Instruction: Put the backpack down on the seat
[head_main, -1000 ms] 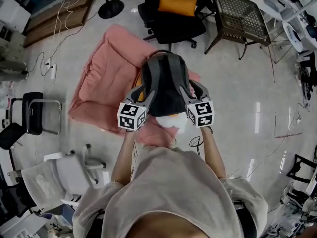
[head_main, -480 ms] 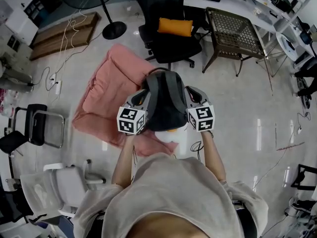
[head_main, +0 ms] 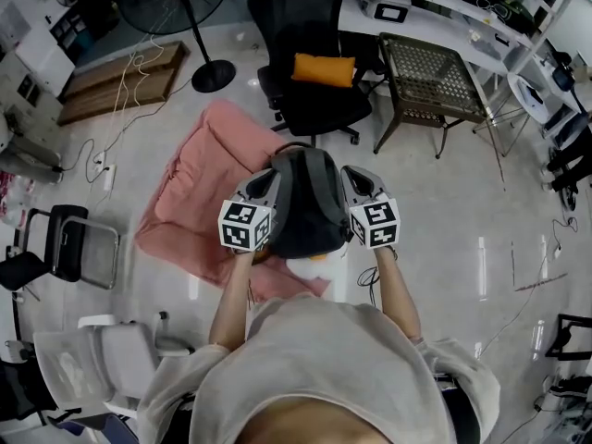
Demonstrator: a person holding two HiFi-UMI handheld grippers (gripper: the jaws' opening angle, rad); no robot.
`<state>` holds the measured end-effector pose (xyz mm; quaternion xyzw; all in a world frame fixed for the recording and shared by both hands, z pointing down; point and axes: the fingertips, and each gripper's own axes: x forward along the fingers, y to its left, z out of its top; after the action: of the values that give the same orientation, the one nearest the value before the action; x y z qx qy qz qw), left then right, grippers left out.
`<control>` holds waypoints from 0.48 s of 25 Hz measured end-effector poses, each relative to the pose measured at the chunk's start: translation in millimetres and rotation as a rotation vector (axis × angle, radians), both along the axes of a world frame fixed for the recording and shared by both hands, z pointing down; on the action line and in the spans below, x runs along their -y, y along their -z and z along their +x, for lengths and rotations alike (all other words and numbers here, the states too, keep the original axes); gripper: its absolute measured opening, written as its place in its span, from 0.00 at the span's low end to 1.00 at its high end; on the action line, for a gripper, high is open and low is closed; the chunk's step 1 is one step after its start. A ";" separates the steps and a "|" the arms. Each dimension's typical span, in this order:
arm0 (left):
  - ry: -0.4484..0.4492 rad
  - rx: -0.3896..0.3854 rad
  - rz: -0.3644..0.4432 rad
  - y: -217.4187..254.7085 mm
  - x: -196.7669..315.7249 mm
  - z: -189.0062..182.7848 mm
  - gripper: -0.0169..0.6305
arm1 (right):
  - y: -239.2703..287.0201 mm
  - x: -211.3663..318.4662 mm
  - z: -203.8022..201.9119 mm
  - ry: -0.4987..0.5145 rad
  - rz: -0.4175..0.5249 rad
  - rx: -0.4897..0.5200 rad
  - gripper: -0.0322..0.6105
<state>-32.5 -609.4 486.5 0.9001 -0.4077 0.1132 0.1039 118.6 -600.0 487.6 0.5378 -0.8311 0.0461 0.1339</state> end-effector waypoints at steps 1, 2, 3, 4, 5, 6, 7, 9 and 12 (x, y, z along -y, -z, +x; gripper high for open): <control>-0.001 -0.001 0.004 1.6 0.0 0.6 0.07 | 0.4 -0.5 -0.5 0.002 0.000 0.002 0.05; -0.003 -0.002 0.007 2.9 -0.1 1.4 0.07 | 0.6 -1.1 -0.8 0.002 0.000 0.002 0.05; -0.005 -0.003 0.008 3.9 -0.6 2.4 0.07 | 0.8 -1.7 -1.0 0.002 -0.002 0.002 0.05; -0.008 -0.004 0.008 4.8 -1.4 3.4 0.07 | 1.2 -2.6 -1.1 0.001 -0.004 0.001 0.05; -0.011 -0.006 0.008 5.7 -2.3 4.3 0.07 | 1.8 -3.4 -1.4 0.000 -0.004 0.001 0.05; -0.014 -0.007 0.010 6.9 -2.8 4.9 0.07 | 2.4 -3.9 -1.8 -0.001 -0.003 0.001 0.05; -0.017 -0.007 0.011 7.9 -3.0 5.4 0.07 | 2.9 -4.0 -2.4 -0.002 -0.001 -0.001 0.05; -0.022 -0.004 0.012 8.8 -2.6 6.0 0.07 | 3.3 -4.0 -3.5 -0.003 -0.001 -0.001 0.05; -0.026 -0.002 0.008 5.7 -4.8 7.2 0.07 | 1.1 -6.7 -3.6 -0.004 -0.003 -0.007 0.05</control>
<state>-25.2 -604.6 480.8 0.9058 -0.3964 0.1120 0.0995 115.0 -593.3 486.4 0.5396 -0.8293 0.0461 0.1375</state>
